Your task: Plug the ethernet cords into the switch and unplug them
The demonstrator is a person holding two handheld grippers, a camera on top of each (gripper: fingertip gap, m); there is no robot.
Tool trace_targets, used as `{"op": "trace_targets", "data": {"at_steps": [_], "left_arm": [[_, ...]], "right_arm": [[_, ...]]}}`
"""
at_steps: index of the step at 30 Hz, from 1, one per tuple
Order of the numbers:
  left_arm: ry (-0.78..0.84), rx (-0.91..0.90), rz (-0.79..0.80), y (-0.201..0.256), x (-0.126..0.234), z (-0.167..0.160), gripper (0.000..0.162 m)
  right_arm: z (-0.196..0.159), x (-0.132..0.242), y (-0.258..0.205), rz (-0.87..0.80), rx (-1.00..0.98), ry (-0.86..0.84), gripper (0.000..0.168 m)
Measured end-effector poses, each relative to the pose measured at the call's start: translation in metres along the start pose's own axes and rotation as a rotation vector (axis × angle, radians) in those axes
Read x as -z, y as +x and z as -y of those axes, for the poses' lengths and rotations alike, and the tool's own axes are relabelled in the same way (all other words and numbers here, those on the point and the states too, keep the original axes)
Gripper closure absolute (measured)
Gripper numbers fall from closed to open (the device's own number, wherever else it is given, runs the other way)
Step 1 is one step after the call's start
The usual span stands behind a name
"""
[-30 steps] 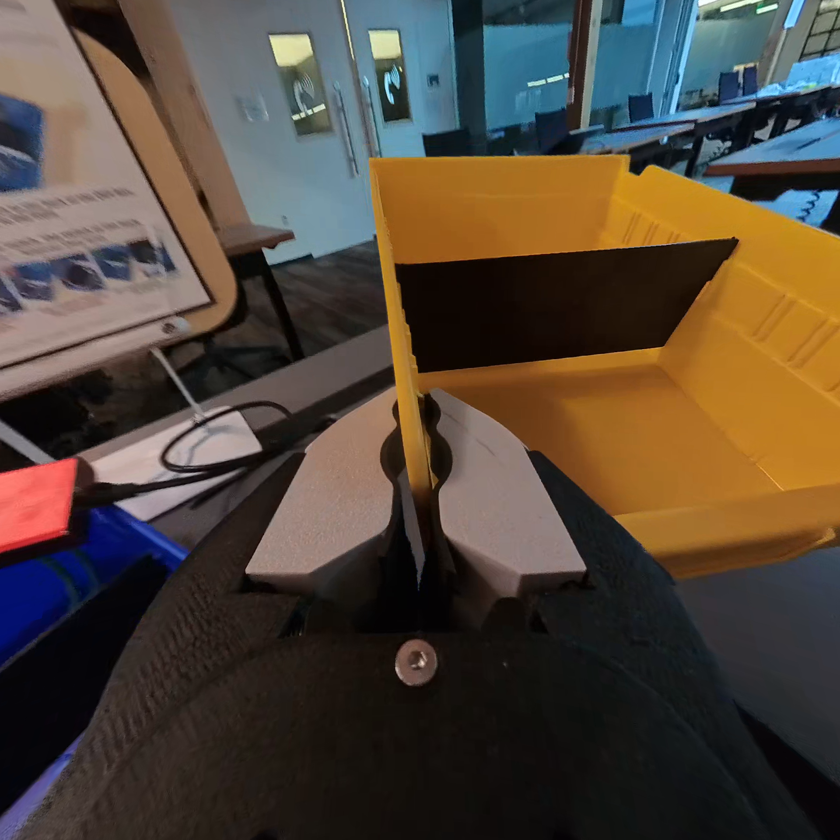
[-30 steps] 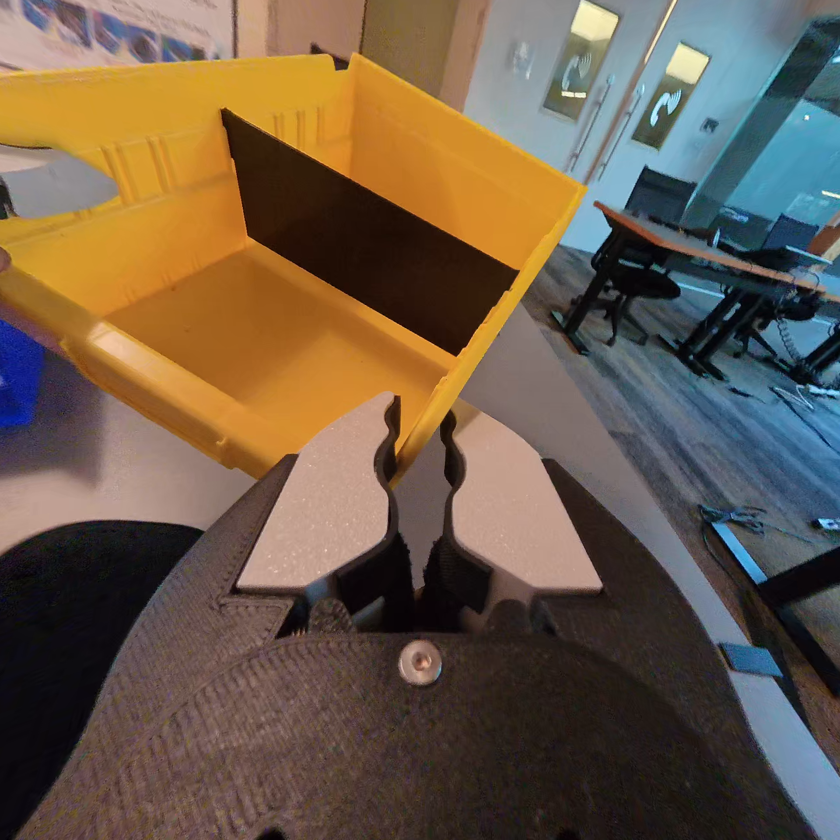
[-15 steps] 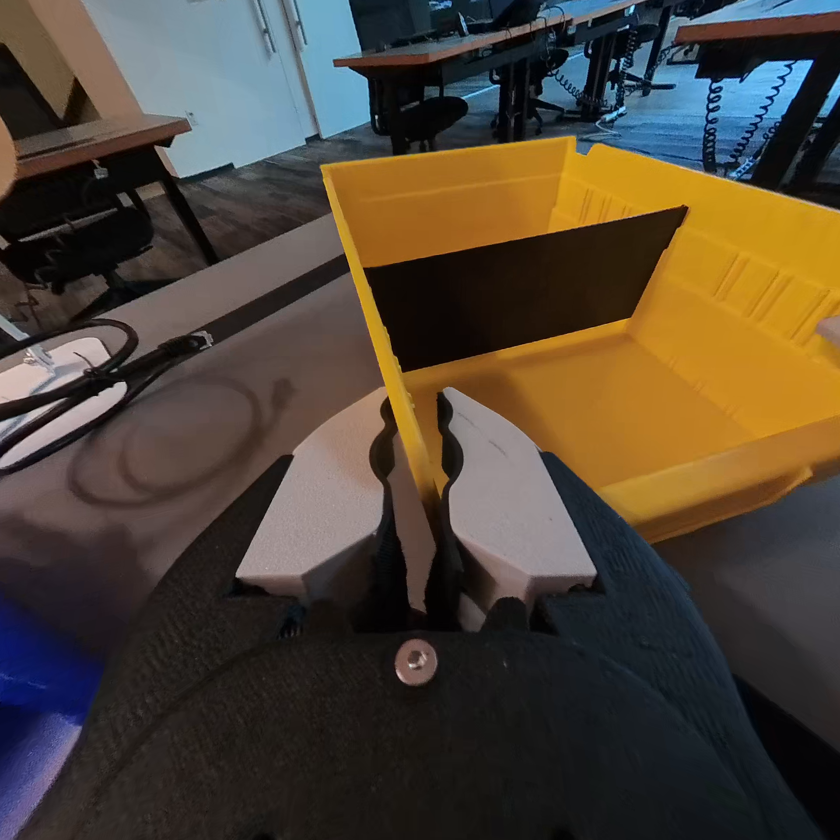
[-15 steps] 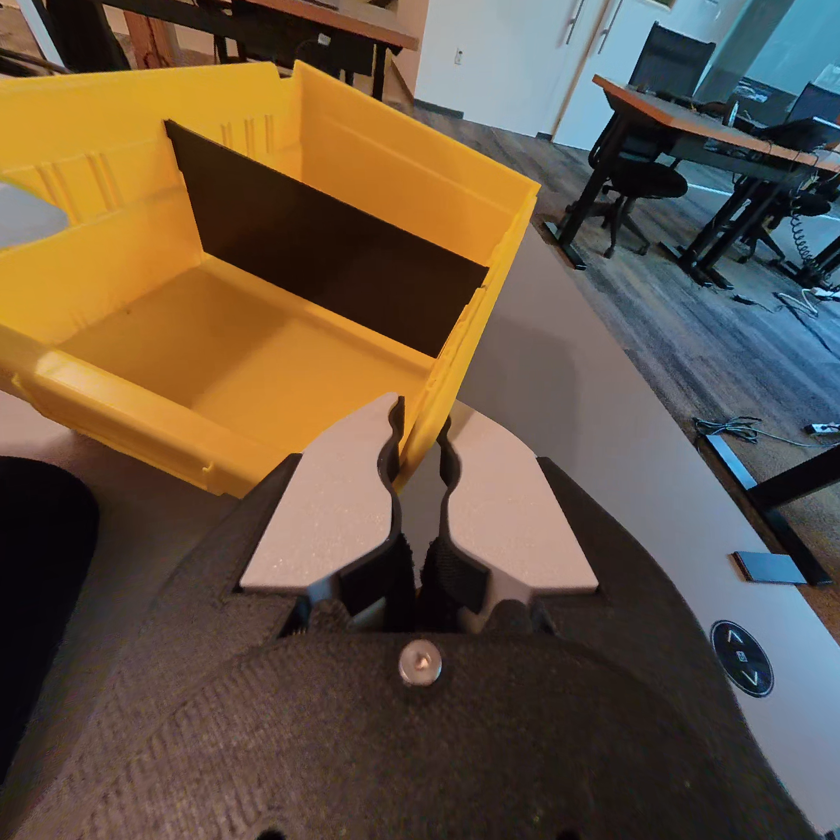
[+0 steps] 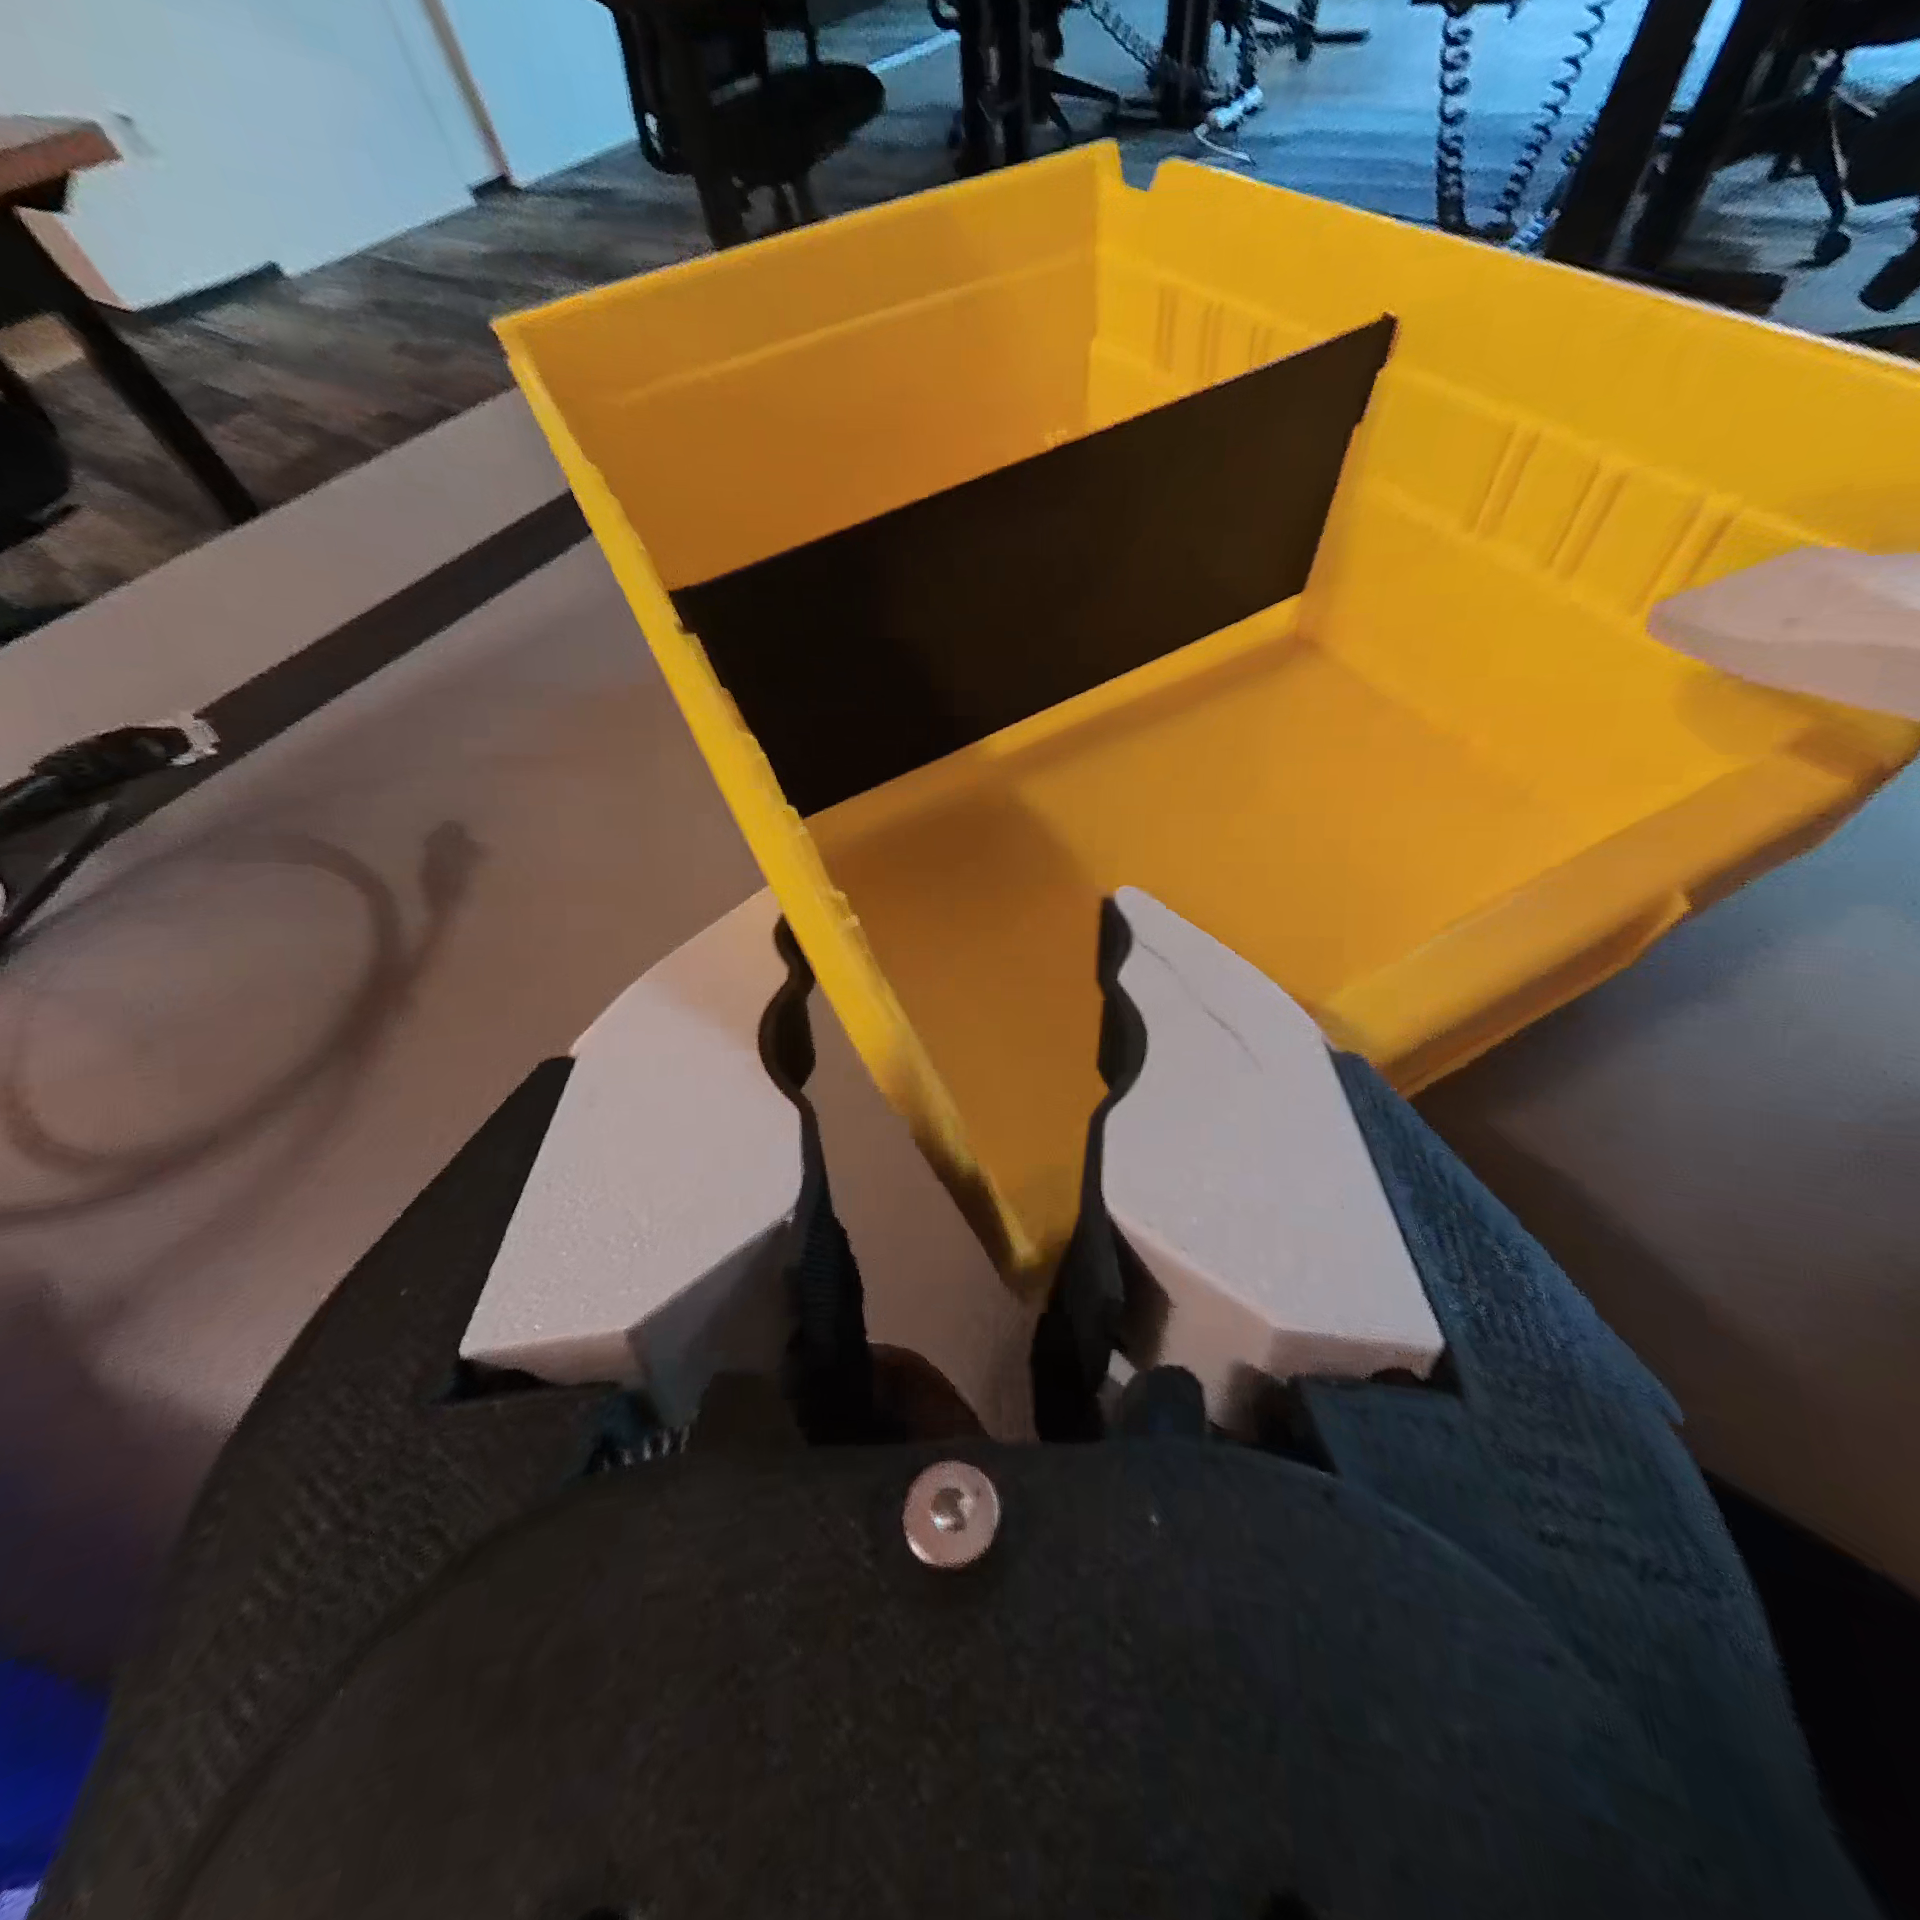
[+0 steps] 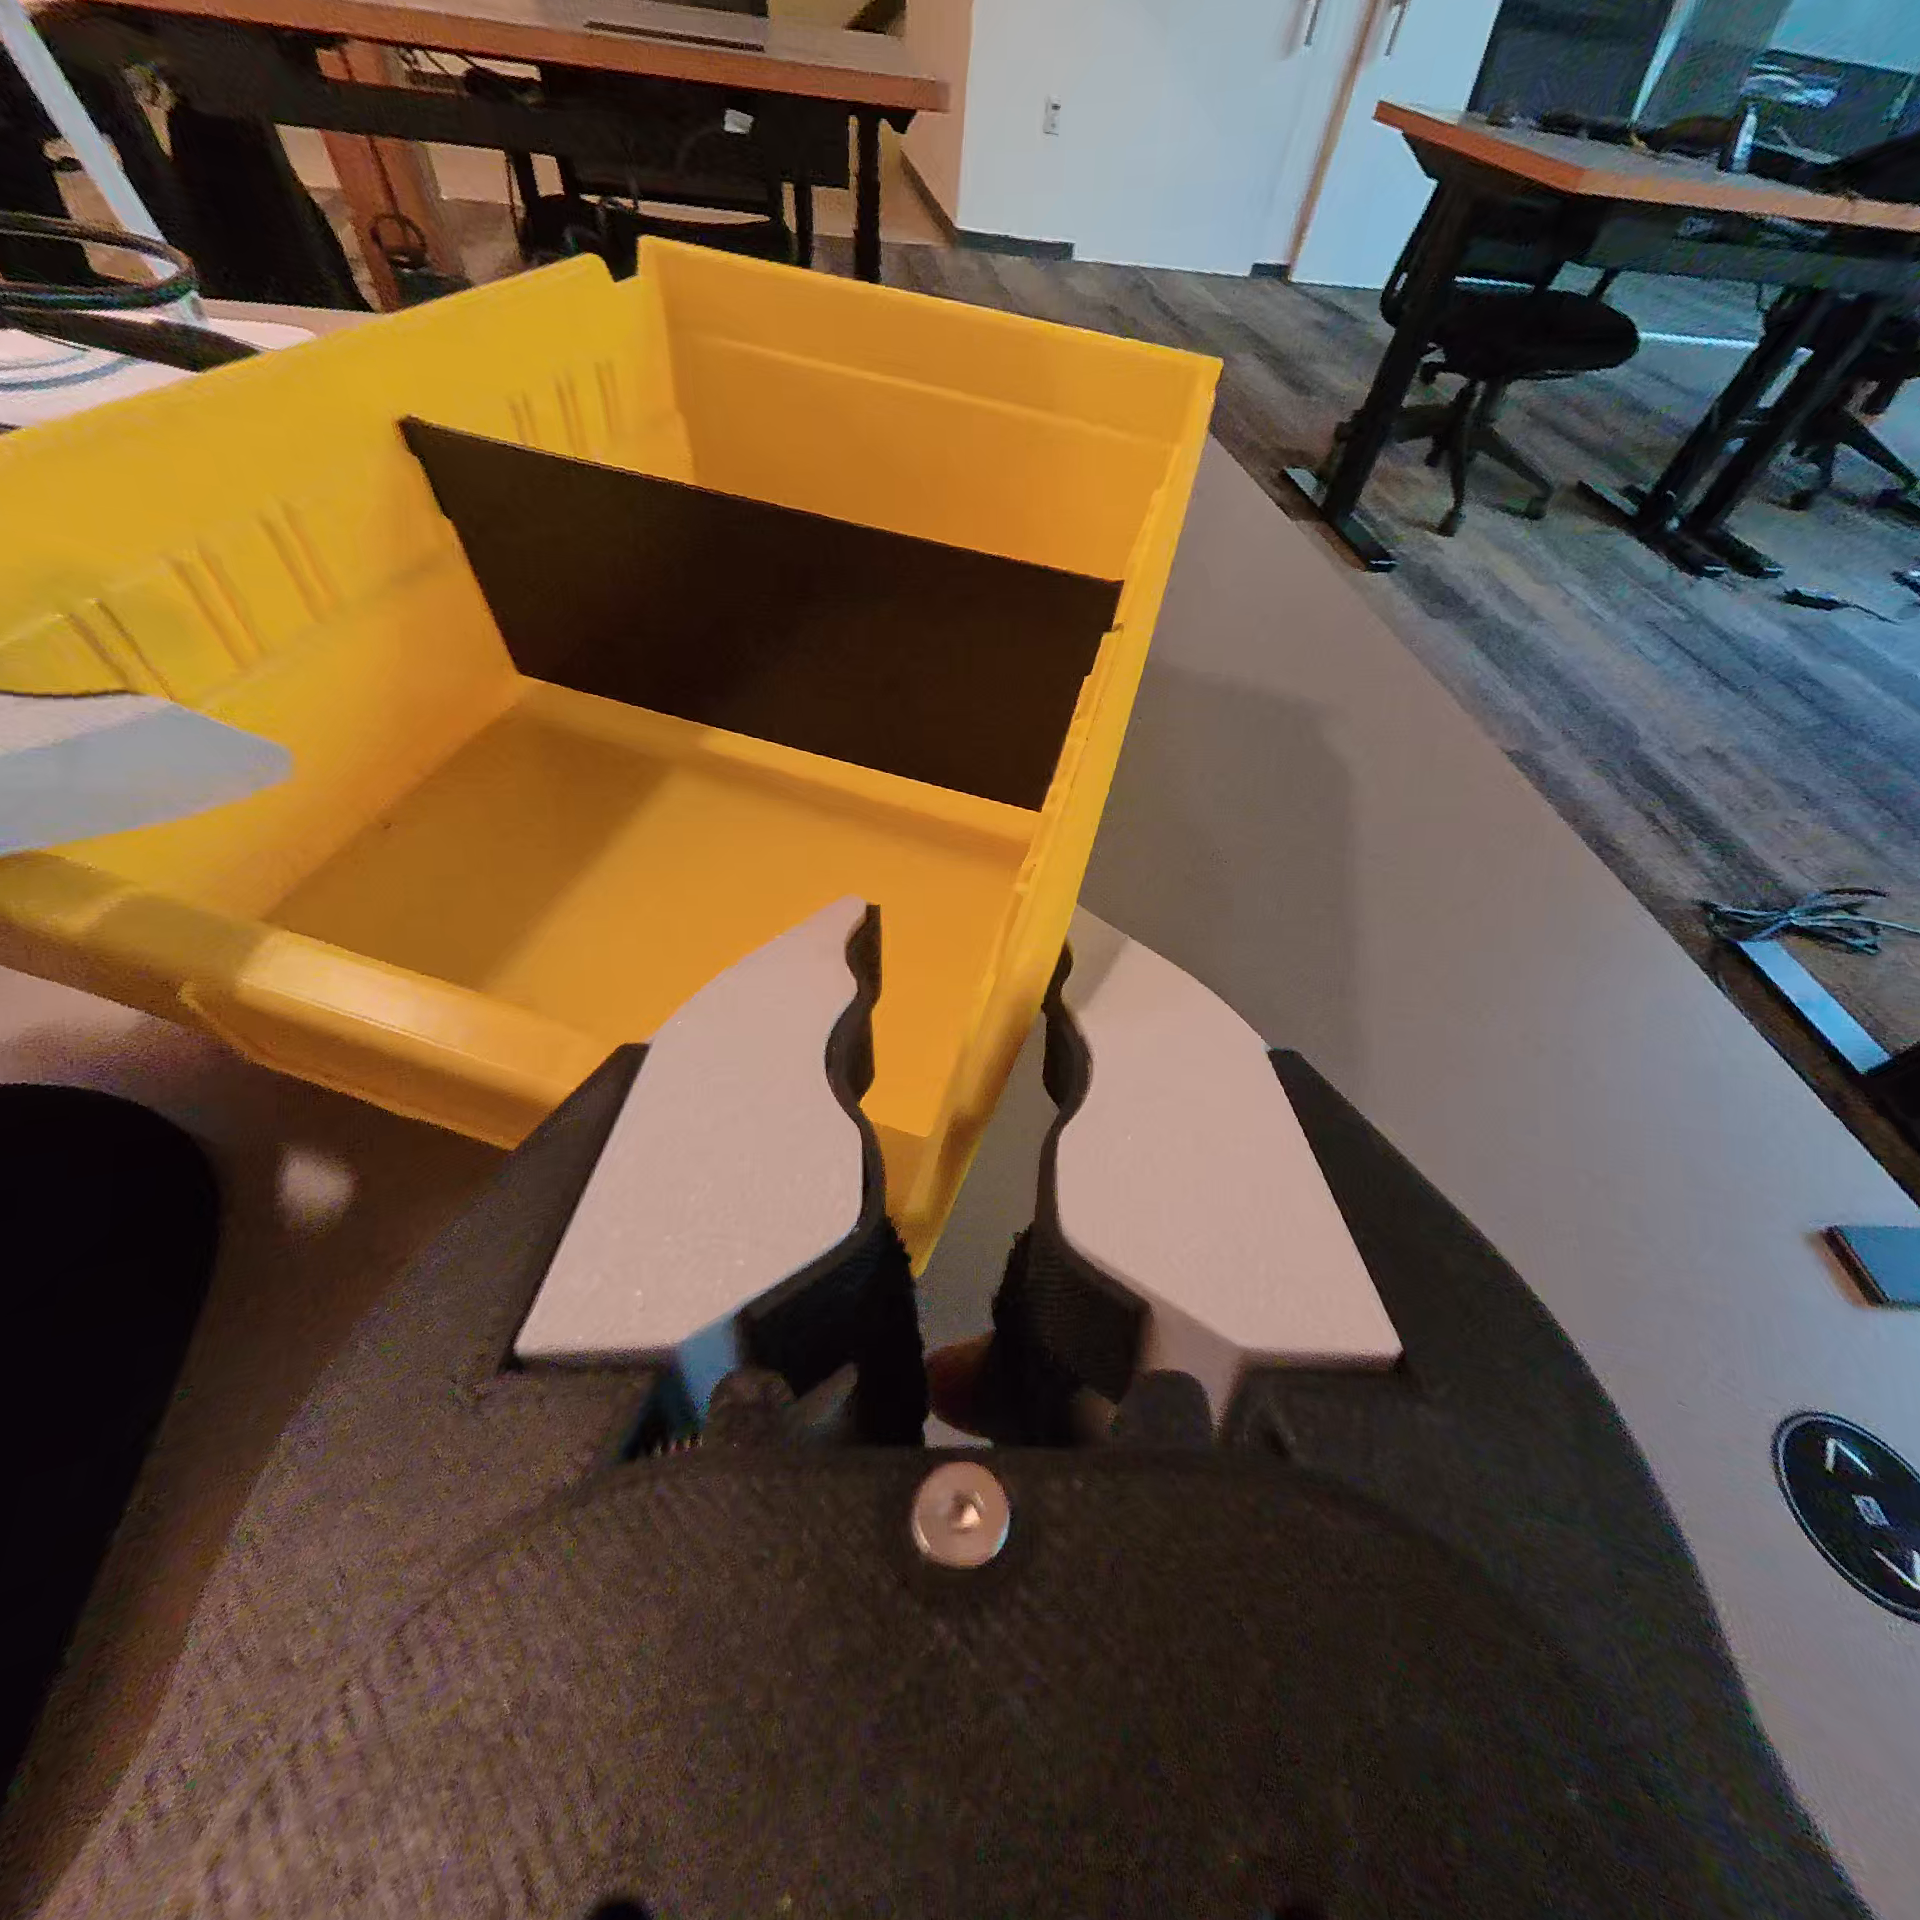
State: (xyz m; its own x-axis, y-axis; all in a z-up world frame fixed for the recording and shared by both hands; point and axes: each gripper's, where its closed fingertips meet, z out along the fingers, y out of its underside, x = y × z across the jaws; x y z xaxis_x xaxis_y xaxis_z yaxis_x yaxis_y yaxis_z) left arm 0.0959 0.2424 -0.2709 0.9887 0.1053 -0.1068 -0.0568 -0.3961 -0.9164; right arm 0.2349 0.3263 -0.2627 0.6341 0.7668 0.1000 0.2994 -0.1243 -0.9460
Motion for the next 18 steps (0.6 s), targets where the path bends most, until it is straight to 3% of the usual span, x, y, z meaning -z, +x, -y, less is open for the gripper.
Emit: {"op": "trace_targets", "data": {"at_steps": [2,6,8,13,18], "left_arm": [[-0.011,0.000,-0.046,0.003,0.004,0.001,0.103],[-0.066,-0.034,-0.189,0.012,0.038,0.003,0.096],[-0.136,-0.079,-0.249,0.009,0.068,-0.009,0.096],[-0.312,-0.393,-0.005,-0.067,0.136,-0.054,0.101],[-0.462,-0.480,0.116,-0.114,0.170,-0.088,0.105]], "right_arm": [[0.000,0.000,-0.001,0.015,0.002,0.002,0.138],[0.017,0.011,0.015,-0.058,-0.033,0.087,0.103],[0.029,0.020,0.024,-0.088,-0.058,0.153,0.094],[0.058,0.040,0.023,-0.070,-0.126,0.316,0.094],[0.080,0.038,-0.013,0.014,-0.097,0.368,0.094]]}}
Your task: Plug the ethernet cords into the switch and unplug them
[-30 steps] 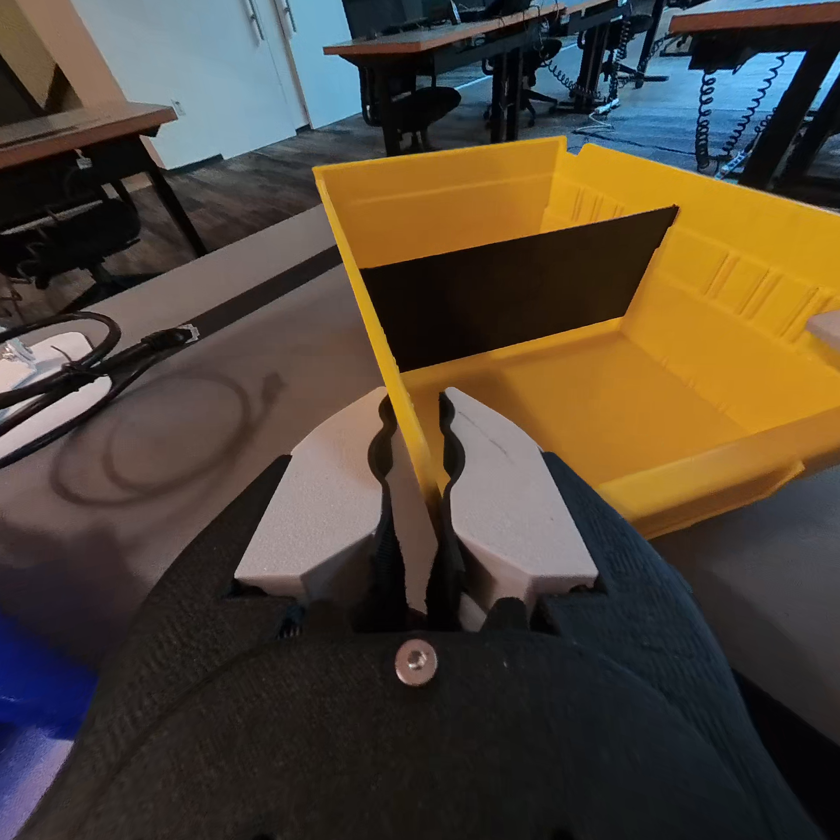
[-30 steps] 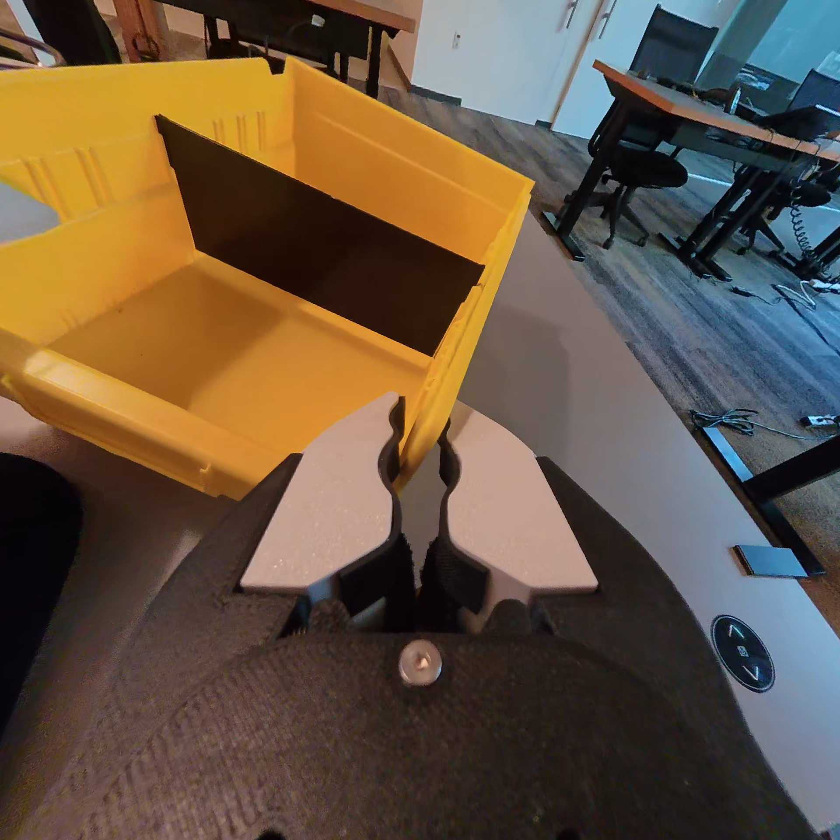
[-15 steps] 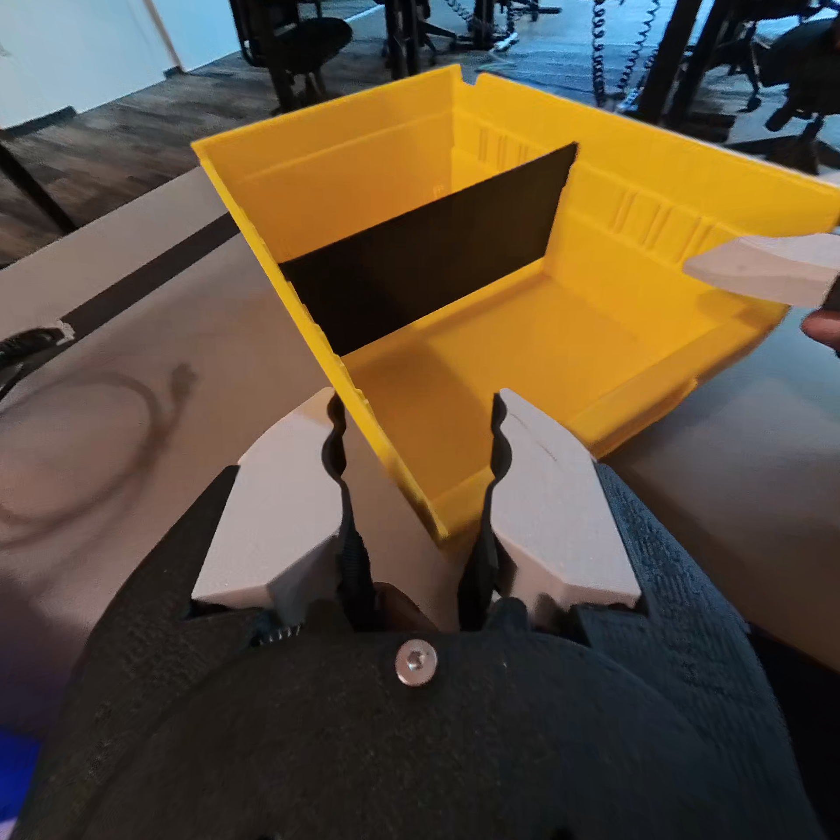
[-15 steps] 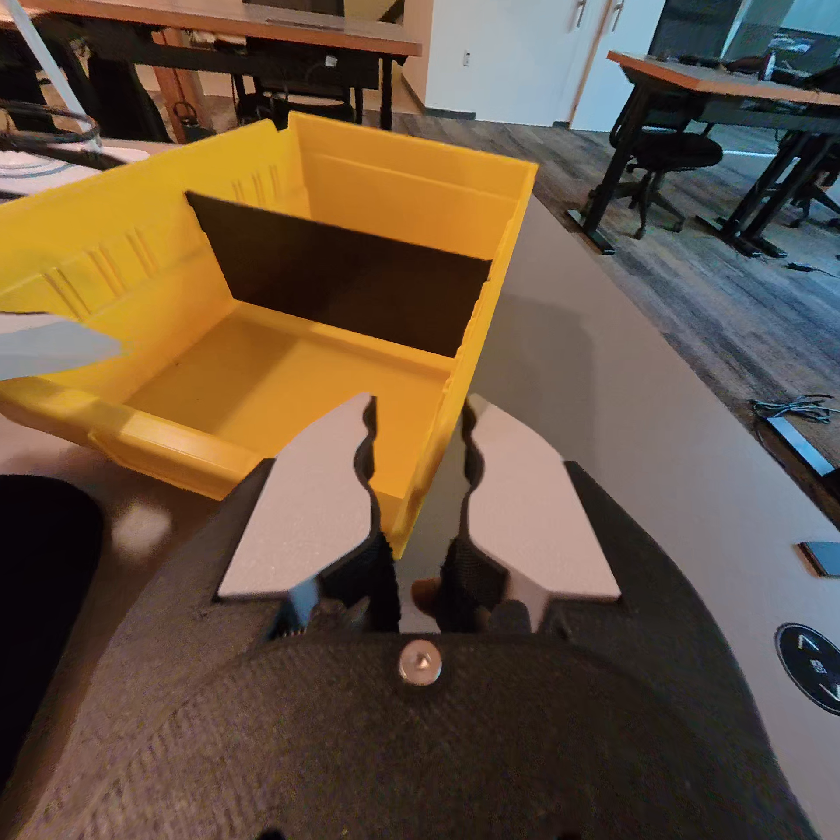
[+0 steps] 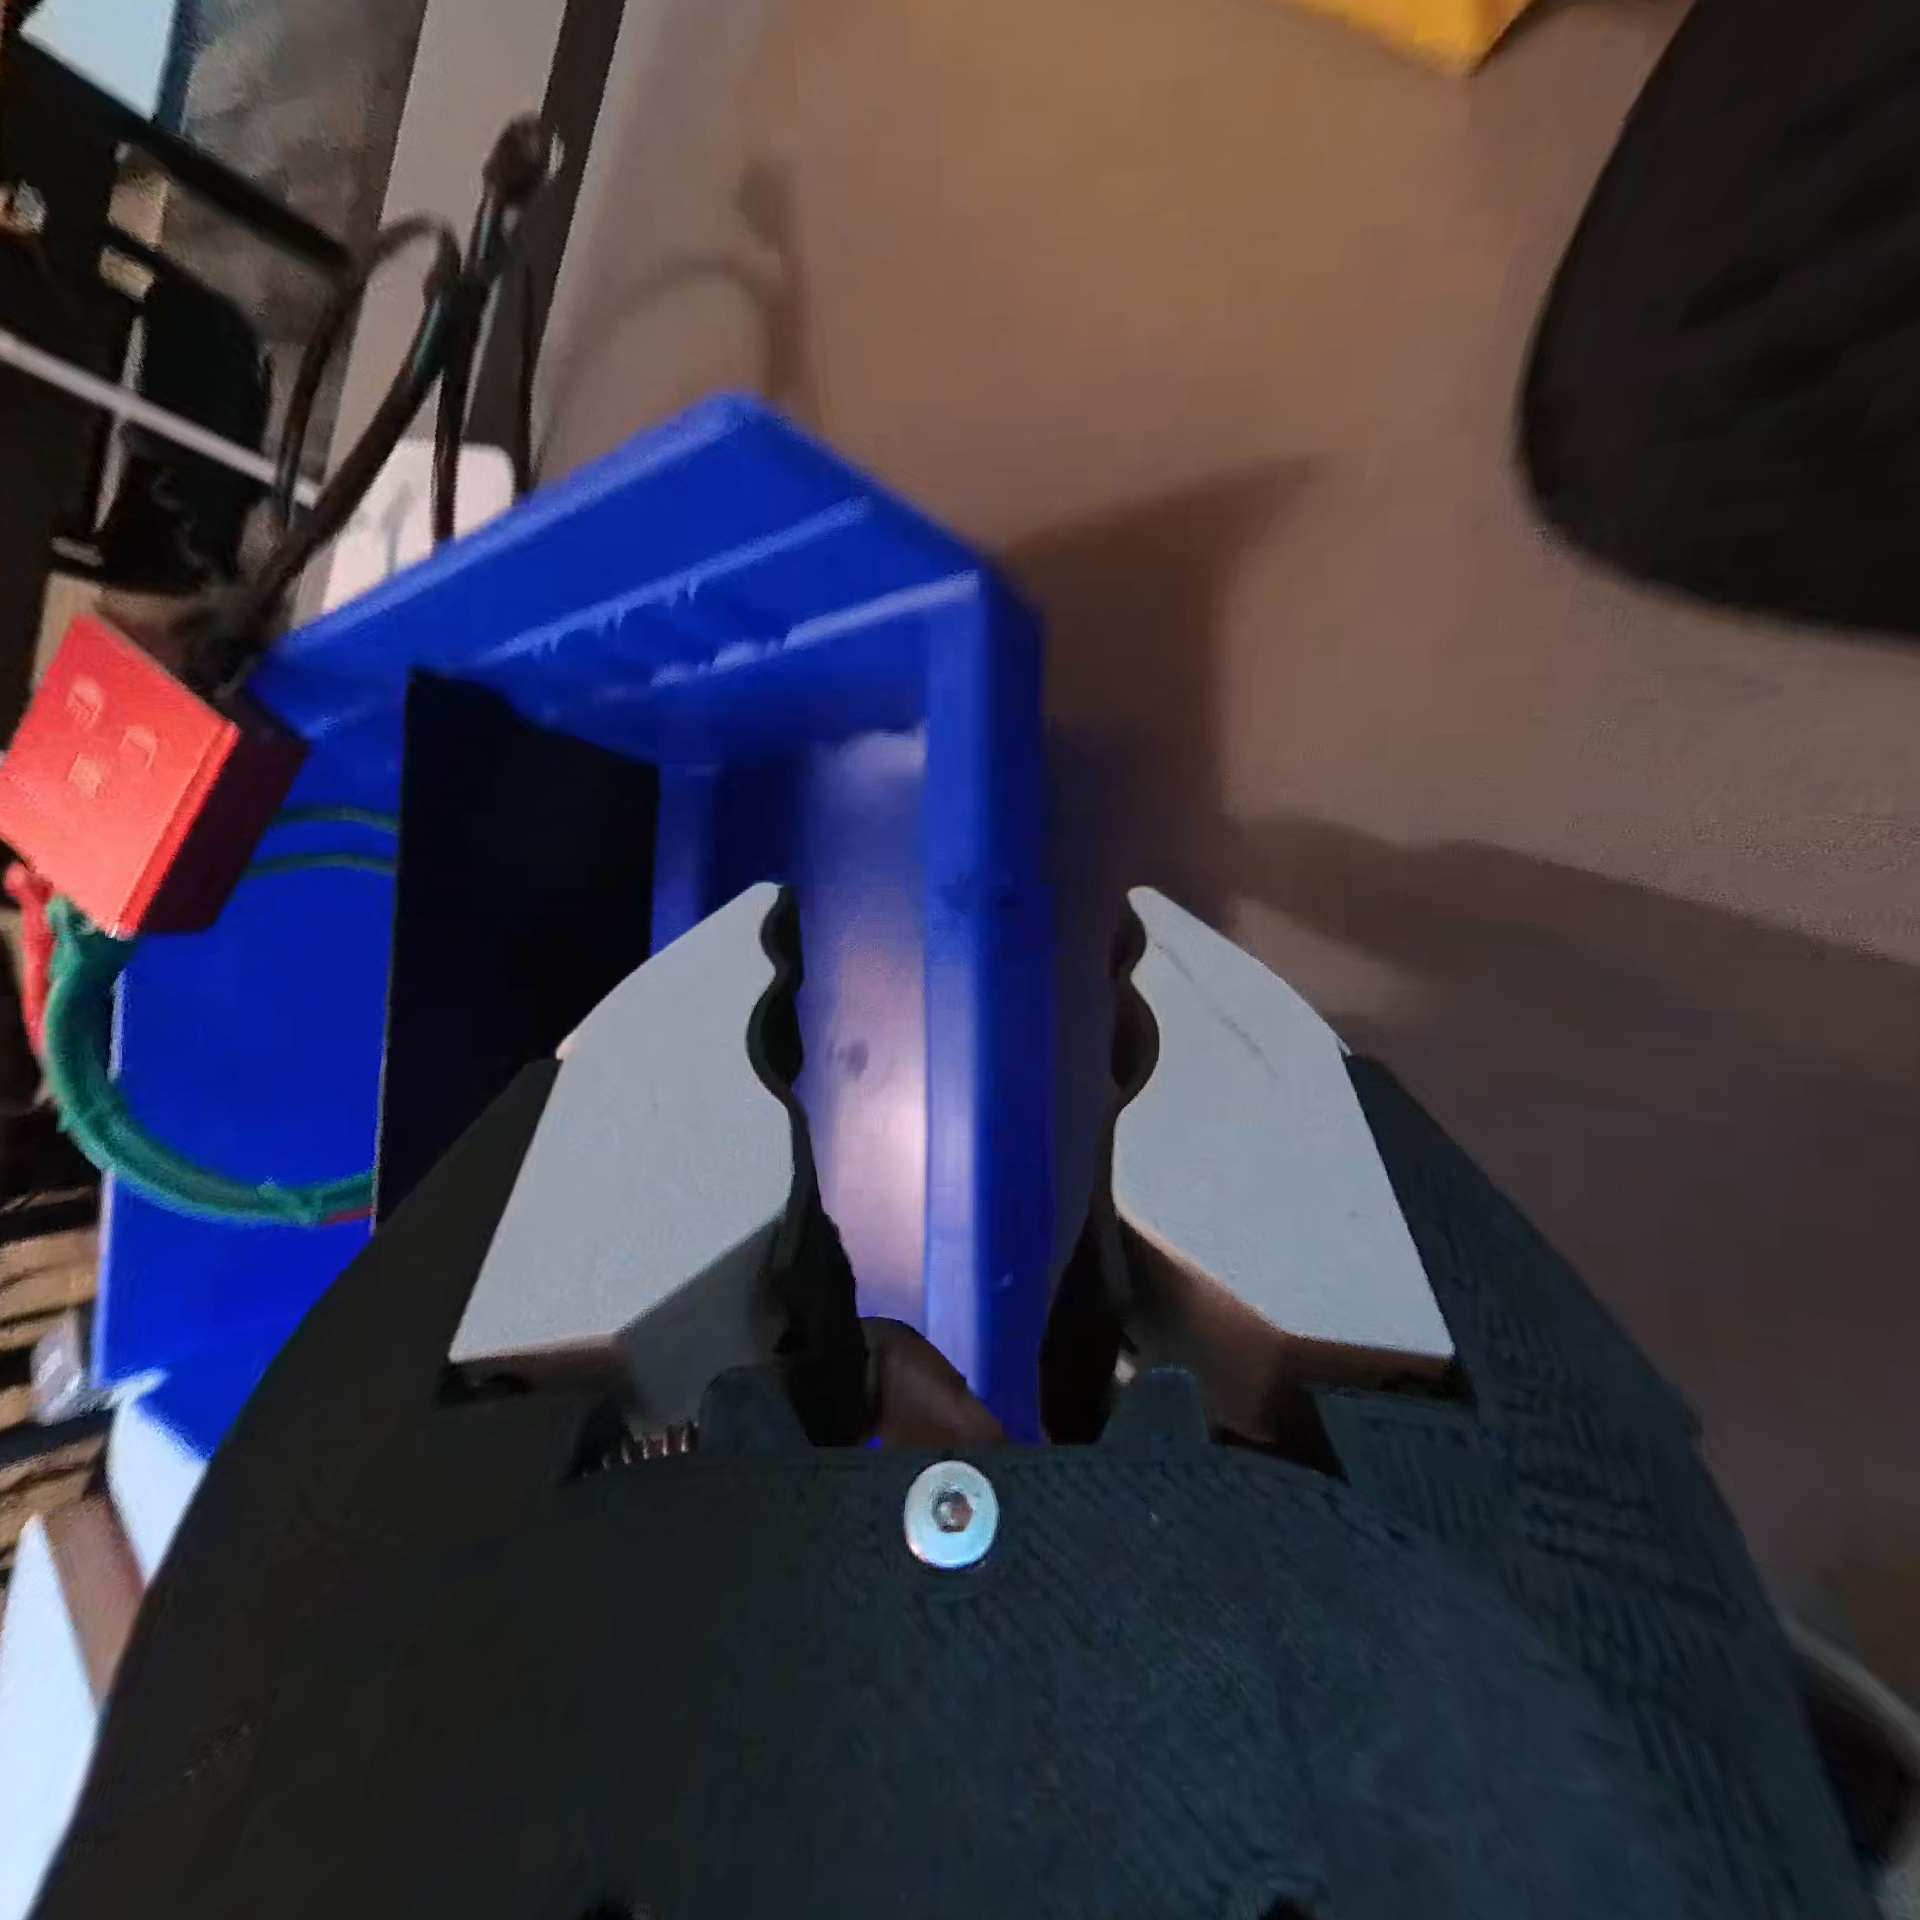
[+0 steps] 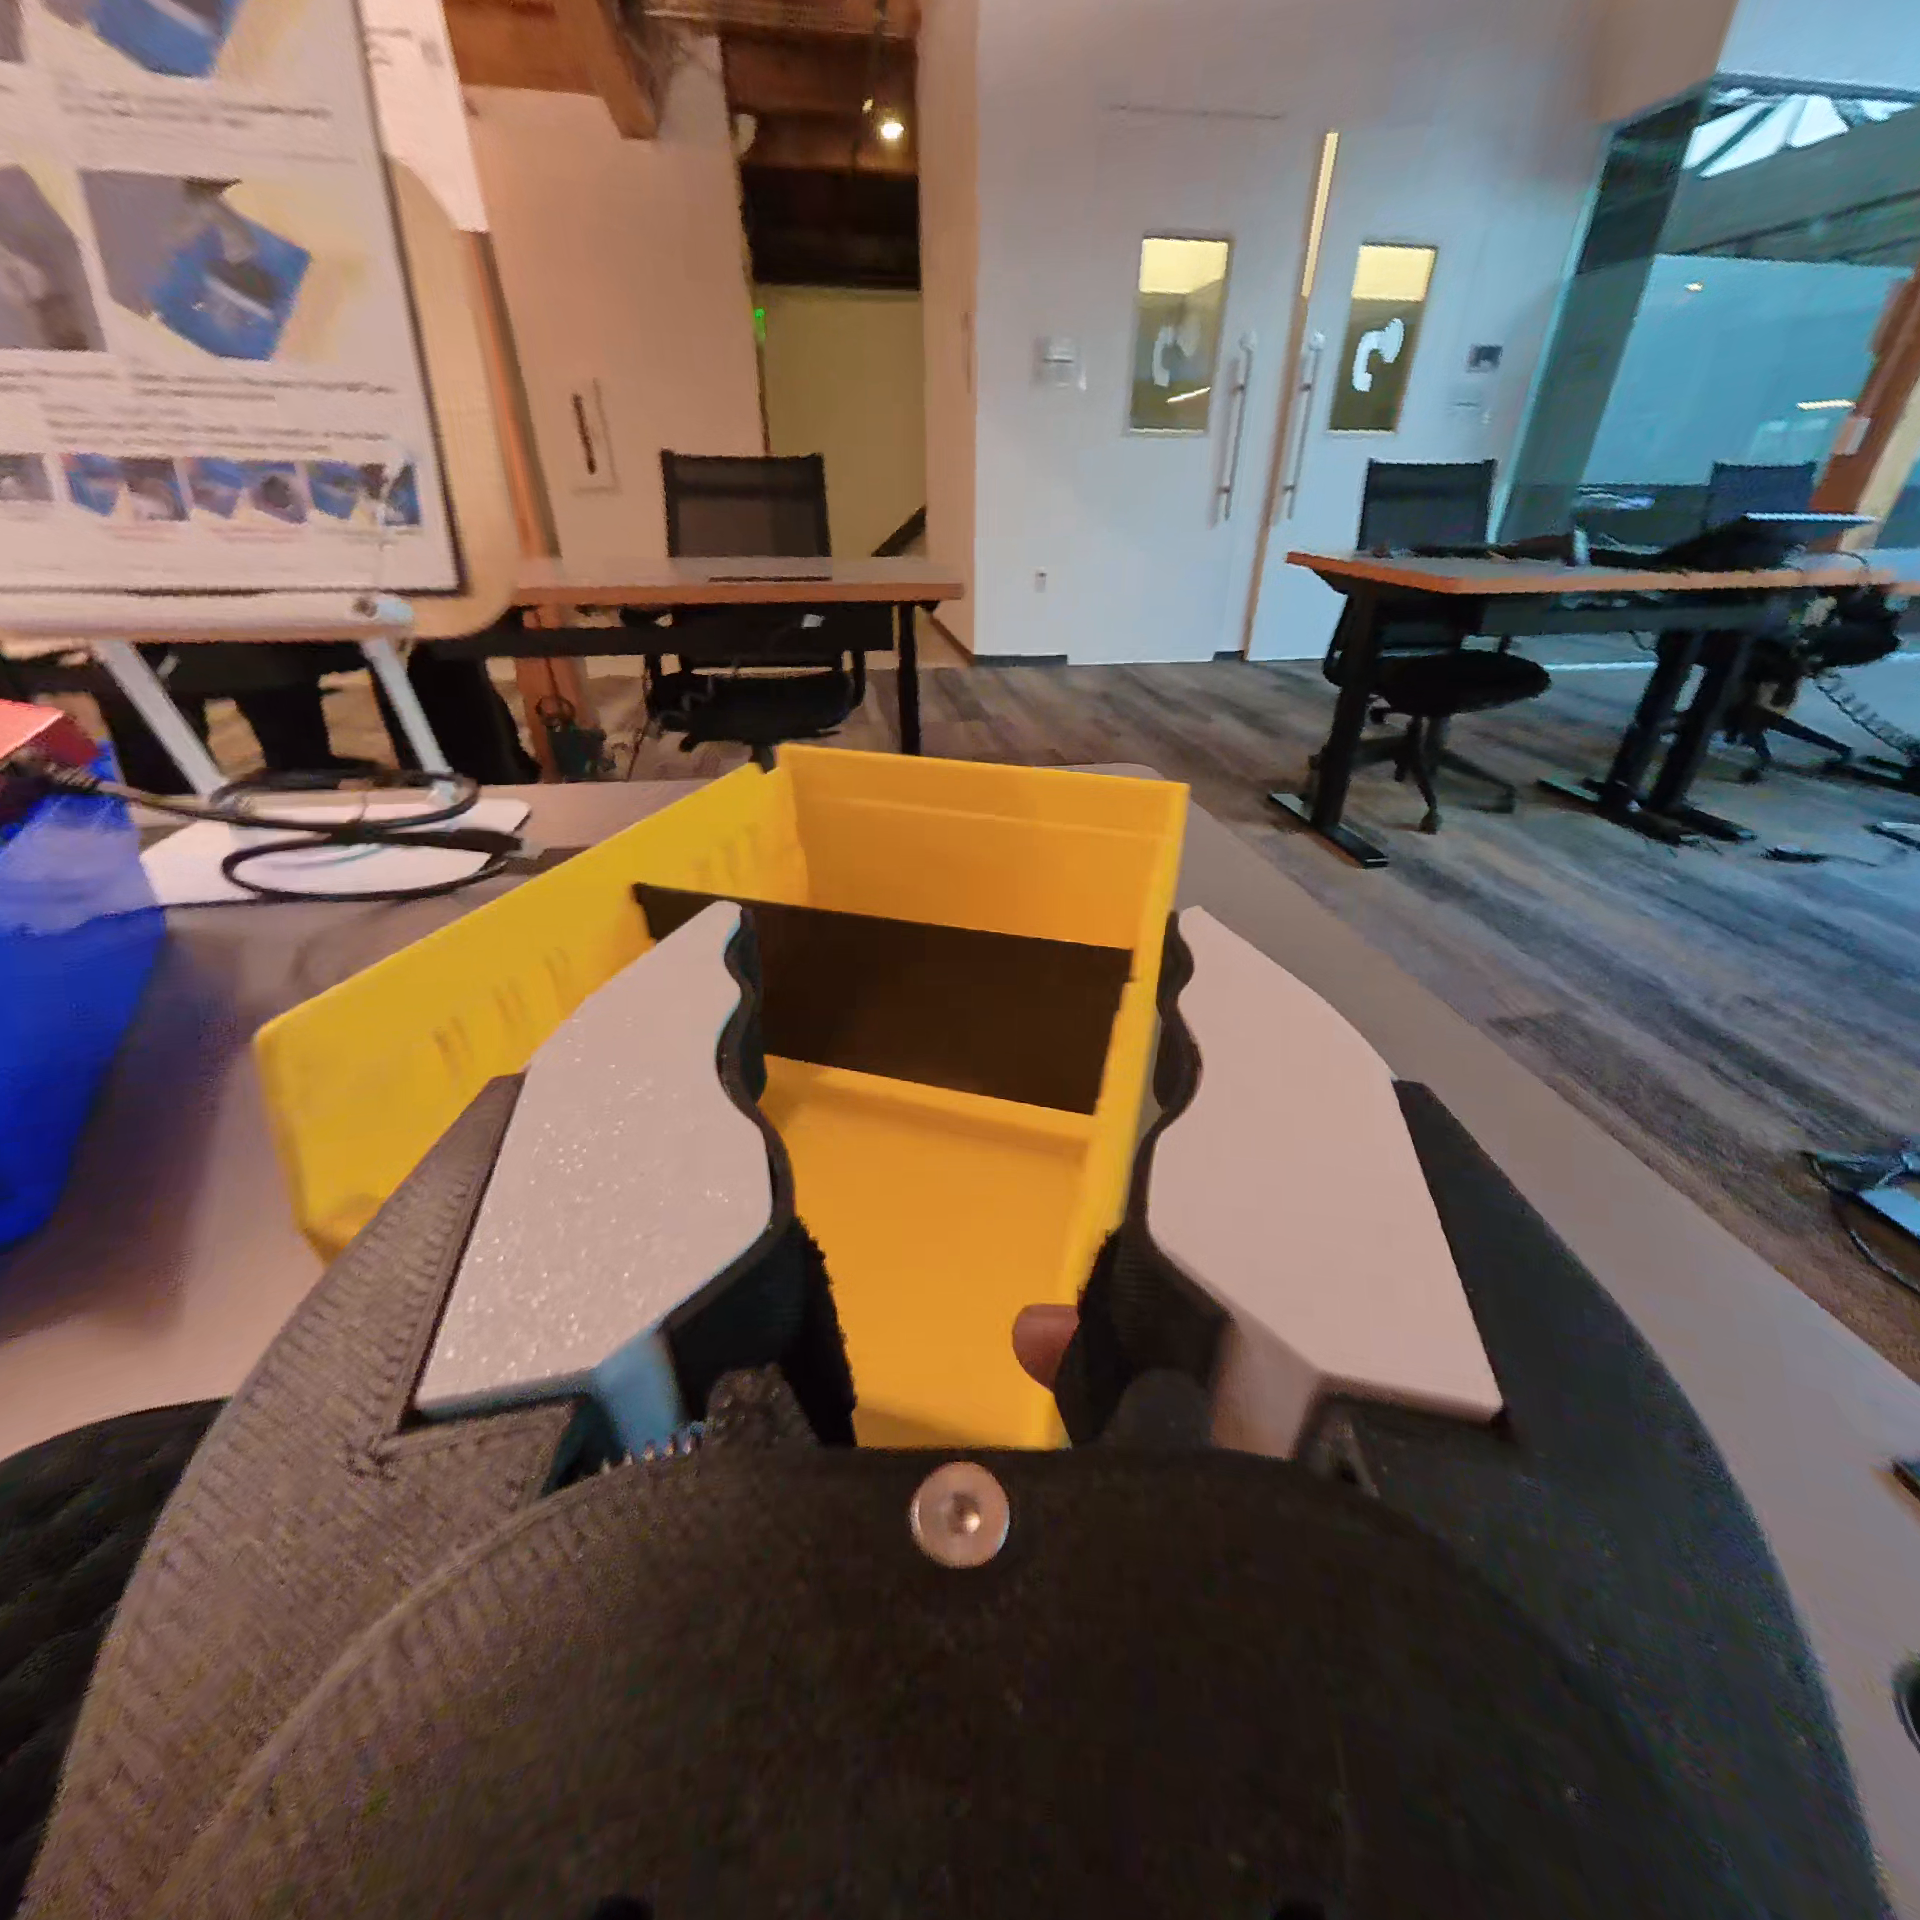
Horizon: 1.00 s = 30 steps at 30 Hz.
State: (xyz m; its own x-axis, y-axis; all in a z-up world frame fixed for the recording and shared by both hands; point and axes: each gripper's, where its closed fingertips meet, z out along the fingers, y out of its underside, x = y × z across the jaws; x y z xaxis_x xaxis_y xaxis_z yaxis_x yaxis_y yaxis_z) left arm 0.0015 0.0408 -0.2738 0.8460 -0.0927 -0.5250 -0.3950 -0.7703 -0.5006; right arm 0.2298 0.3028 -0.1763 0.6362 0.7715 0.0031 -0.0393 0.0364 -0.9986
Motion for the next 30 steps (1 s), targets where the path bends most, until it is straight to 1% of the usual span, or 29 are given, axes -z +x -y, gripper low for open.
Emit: {"op": "trace_targets", "data": {"at_steps": [2,7,9,12,13,15,17,18,20,21,22,23,24,25,27,28,29,30], "left_arm": [[-0.064,0.010,0.028,-0.008,-0.003,-0.020,0.105],[-0.210,0.033,-0.042,-0.007,-0.010,-0.061,0.105],[-0.217,0.080,-0.105,-0.004,-0.011,-0.071,0.114],[-0.202,0.132,-0.143,-0.008,-0.009,-0.085,0.119],[-0.200,0.148,-0.164,-0.007,-0.008,-0.089,0.127],[-0.166,0.176,-0.165,-0.010,-0.007,-0.094,0.127],[-0.159,0.161,-0.172,-0.013,-0.004,-0.101,0.127],[-0.161,0.162,-0.175,-0.014,-0.002,-0.104,0.127],[-0.162,0.163,-0.179,-0.016,0.000,-0.110,0.126],[-0.162,0.162,-0.181,-0.017,0.002,-0.113,0.127],[-0.164,0.163,-0.183,-0.018,0.003,-0.116,0.127],[-0.167,0.167,-0.187,-0.019,0.005,-0.120,0.127],[-0.169,0.169,-0.188,-0.020,0.007,-0.123,0.127],[-0.171,0.171,-0.187,-0.022,0.008,-0.127,0.127],[-0.174,0.177,-0.186,-0.023,0.013,-0.134,0.127],[-0.176,0.180,-0.184,-0.024,0.015,-0.138,0.127],[-0.179,0.184,-0.184,-0.025,0.017,-0.142,0.127],[-0.181,0.188,-0.182,-0.026,0.020,-0.147,0.127]], "right_arm": [[0.000,-0.005,-0.016,0.036,0.047,-0.023,0.095],[0.006,-0.010,-0.051,0.130,0.102,-0.038,0.095],[0.012,-0.010,-0.072,0.209,0.113,-0.023,0.094],[0.022,-0.006,-0.112,0.372,0.140,0.008,0.083],[0.025,-0.005,-0.125,0.420,0.158,0.019,0.079],[0.030,-0.002,-0.148,0.499,0.197,0.043,0.075],[0.036,0.000,-0.168,0.563,0.219,0.081,0.072],[0.039,0.002,-0.176,0.595,0.217,0.097,0.073],[0.044,0.004,-0.189,0.654,0.196,0.128,0.079],[0.047,0.006,-0.194,0.674,0.184,0.142,0.087],[0.048,0.008,-0.197,0.700,0.183,0.154,0.105],[0.049,0.011,-0.200,0.722,0.191,0.165,0.128],[0.048,0.014,-0.202,0.737,0.206,0.173,0.156],[0.047,0.016,-0.204,0.751,0.221,0.176,0.165],[0.041,0.017,-0.209,0.785,0.247,0.144,0.167],[0.037,0.017,-0.212,0.800,0.260,0.123,0.165],[0.033,0.017,-0.215,0.811,0.268,0.110,0.159],[0.031,0.017,-0.217,0.819,0.270,0.103,0.146]]}}
